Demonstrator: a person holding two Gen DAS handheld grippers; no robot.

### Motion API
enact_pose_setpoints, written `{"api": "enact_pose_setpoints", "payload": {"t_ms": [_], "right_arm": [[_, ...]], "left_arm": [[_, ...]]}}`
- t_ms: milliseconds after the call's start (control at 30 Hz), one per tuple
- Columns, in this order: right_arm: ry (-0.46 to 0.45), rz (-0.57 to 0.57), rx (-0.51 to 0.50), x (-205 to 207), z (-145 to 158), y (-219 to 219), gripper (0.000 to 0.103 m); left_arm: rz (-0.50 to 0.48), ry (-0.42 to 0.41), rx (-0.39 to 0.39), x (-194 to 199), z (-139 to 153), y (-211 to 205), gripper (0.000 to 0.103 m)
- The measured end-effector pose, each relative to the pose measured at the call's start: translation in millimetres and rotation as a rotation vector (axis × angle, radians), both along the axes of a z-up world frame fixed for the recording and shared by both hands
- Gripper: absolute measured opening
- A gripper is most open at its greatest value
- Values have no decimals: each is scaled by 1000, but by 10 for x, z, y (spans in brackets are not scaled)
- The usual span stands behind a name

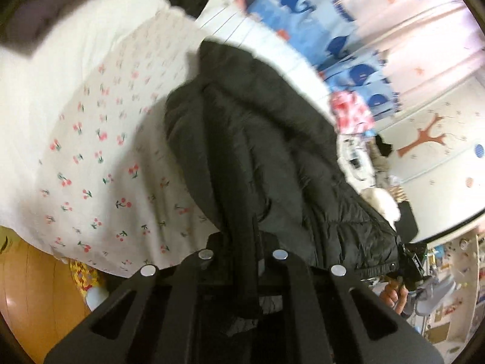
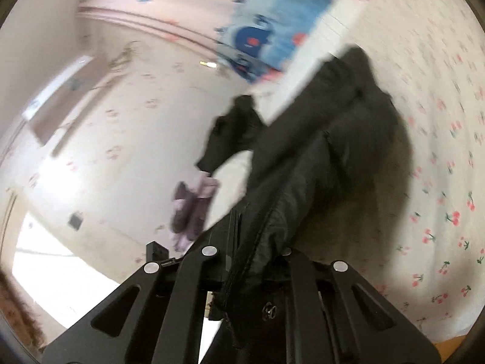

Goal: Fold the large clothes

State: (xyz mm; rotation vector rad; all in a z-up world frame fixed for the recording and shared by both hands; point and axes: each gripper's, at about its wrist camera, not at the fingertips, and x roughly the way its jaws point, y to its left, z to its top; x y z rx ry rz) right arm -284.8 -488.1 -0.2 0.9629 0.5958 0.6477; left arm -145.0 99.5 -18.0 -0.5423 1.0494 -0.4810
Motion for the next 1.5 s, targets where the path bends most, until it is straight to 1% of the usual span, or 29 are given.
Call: {"api": "enact_pose_setpoints", "payload": {"t_ms": [100,200,267,300,333,400,467,500,533,567,600,633,667,733,767,833,867,1000,1033,1067,1100,1133,1167,1200,1267,1367,1433,1467,1500], "right_arm": [[-49,18,-4,-275,228,-60,8],[-57,28,-17,-626,299,-106,8],[-31,82,-43,-826,262,-161,9],[9,127,-79,-955,190,-148,11],[65,138,-135,-1088,104,-159,14],[169,94,-222,-1322,-68,-304,22],[235,6,-246,-1413,-142,-555,24],[257,-56,-260,-1408,-131,-685,28],[257,-111,-291,-1368,-78,-743,43],[238,-144,-334,-1270,8,-728,53],[189,-138,-382,-1037,151,-616,67],[163,-119,-405,-828,233,-544,73],[137,-90,-438,-576,309,-389,73],[115,-42,-567,148,385,48,74],[116,-40,-613,388,378,222,75],[143,-56,-691,1050,236,506,75],[184,-89,-725,1401,119,591,75],[291,-226,-908,2135,-275,804,75],[301,-230,-934,2243,-355,836,75],[301,-209,-936,2309,-455,847,74],[297,-172,-937,2375,-519,856,57],[289,-137,-923,2417,-551,835,25],[279,-113,-907,2422,-566,832,14],[239,-121,-927,2398,-489,854,8],[170,-148,-922,2289,-251,882,5],[81,-243,-915,2049,120,765,5],[105,-262,-941,2059,101,679,5],[157,-250,-963,2126,-66,640,5],[213,-223,-975,2197,-238,619,7]], "left_arm": [[-21,-37,-37,-305,288,218,8],[-60,-36,-44,-643,390,337,8],[-135,-22,-19,-907,360,334,8],[-184,-12,14,-1022,313,299,10],[-232,13,72,-1159,231,300,11],[-248,68,142,-1313,78,435,18],[-168,97,270,-1334,-5,682,24],[-97,109,327,-1279,-11,863,24],[-48,118,333,-1203,-6,994,24],[13,111,325,-1077,42,1134,26],[41,83,337,-948,100,1160,28],[43,46,353,-849,163,1123,29],[26,-8,351,-635,228,980,32],[-6,-101,287,-238,308,602,45],[-16,-128,261,-73,301,433,55],[-15,-166,238,279,244,82,57],[-14,-174,230,483,185,-91,57],[30,-170,205,1082,-28,-553,57],[49,-166,190,1216,-88,-617,57],[62,-162,184,1258,-127,-672,57],[74,-152,179,1334,-203,-710,58],[76,-140,177,1384,-300,-785,58],[72,-118,179,1459,-371,-837,58],[70,-99,192,1522,-417,-885,58],[63,-99,208,1562,-416,-922,58],[64,-188,232,1528,-224,-954,58],[62,-237,240,1542,-142,-1003,69],[64,-245,248,1574,-152,-1032,76],[62,-238,263,1621,-203,-1074,76]]}}
